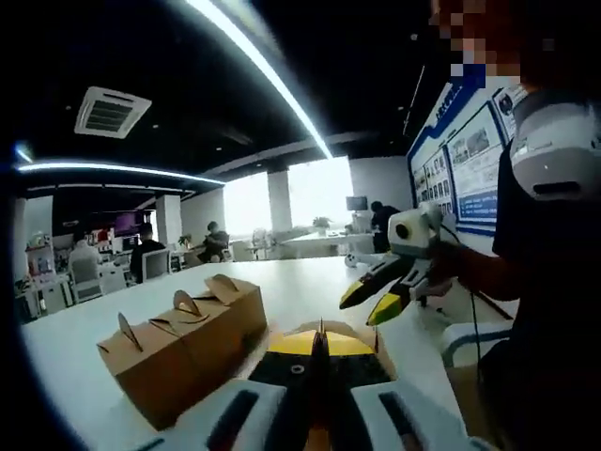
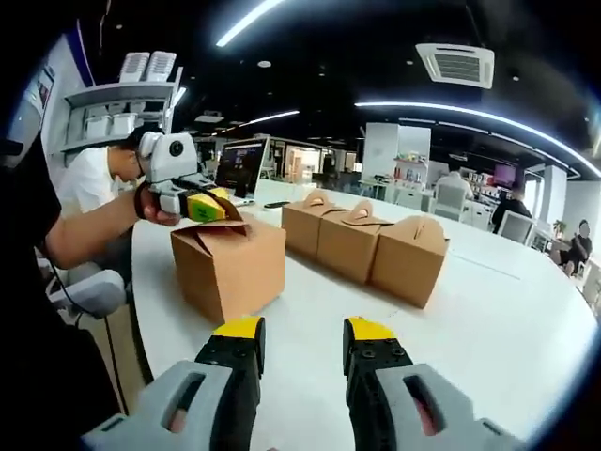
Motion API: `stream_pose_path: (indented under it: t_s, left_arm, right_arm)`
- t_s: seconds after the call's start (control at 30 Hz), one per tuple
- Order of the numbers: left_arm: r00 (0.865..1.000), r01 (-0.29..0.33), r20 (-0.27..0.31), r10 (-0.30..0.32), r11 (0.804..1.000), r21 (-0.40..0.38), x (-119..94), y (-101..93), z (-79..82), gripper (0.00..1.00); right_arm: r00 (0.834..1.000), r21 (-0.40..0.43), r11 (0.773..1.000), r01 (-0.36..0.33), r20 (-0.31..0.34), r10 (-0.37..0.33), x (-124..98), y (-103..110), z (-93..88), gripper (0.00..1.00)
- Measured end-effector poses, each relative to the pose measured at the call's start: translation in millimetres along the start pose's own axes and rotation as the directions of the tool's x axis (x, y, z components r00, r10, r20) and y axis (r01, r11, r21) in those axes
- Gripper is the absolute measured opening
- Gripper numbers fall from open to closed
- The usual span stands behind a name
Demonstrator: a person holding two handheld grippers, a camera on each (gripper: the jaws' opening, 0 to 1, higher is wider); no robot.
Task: Pick up one paper box from the group, open the paper box, and remove the item inside
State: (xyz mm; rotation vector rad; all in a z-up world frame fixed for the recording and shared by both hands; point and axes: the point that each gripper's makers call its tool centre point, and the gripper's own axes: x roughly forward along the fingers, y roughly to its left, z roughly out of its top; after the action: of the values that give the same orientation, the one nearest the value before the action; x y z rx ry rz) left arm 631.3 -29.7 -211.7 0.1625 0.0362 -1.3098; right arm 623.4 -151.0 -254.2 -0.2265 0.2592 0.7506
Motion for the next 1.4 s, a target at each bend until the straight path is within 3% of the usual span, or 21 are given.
stream_pose_path:
  t_s: [0.37, 0.5, 0.6, 0.63, 0.83, 1.23, 1.4]
  left_arm:
    - [0.997, 0.082, -0.013, -0.082, 0.997, -0.016, 5, -19.7, -4.6, 0.04]
    - [0.994, 0.098, -0.050, -0.101, 0.994, -0.055, 8, -22.1, -18.1, 0.04]
    - [0.994, 0.098, -0.030, -0.104, 0.982, -0.164, 9, -20.3, -20.3, 0.04]
    - [0.995, 0.102, -0.008, -0.104, 0.982, -0.159, 9, -17.9, -18.8, 0.04]
    - [0.992, 0.119, -0.017, -0.124, 0.975, -0.190, 8, -22.7, -18.8, 0.10]
    - [0.997, 0.076, -0.004, -0.078, 0.981, -0.181, 8, -24.2, -18.5, 0.16]
    - [0.998, 0.053, -0.024, -0.058, 0.984, -0.172, 9, -23.2, -19.7, 0.17]
  right_arm:
    - [1.000, -0.003, 1.000, 0.000, -0.001, 0.000, 0, -1, 0.5, 0.34]
    - [1.000, -0.002, 1.000, -0.002, 0.000, 0.002, 1, 0, 0.8, 0.34]
    - [1.000, -0.003, 1.000, -0.005, 0.001, 0.005, 2, 0, 1.2, 0.34]
    - [1.000, -0.002, 1.000, -0.006, -0.001, 0.006, 2, 1, 0.9, 0.34]
    - [1.000, -0.002, 1.000, -0.016, 0.007, 0.016, 1, 0, 5.4, 0.34]
    - [0.999, -0.007, 0.999, -0.045, 0.007, 0.045, 8, 4, 10.1, 0.34]
    - [0.994, 0.035, 0.994, -0.100, 0.034, 0.099, 12, 7, 11.2, 0.34]
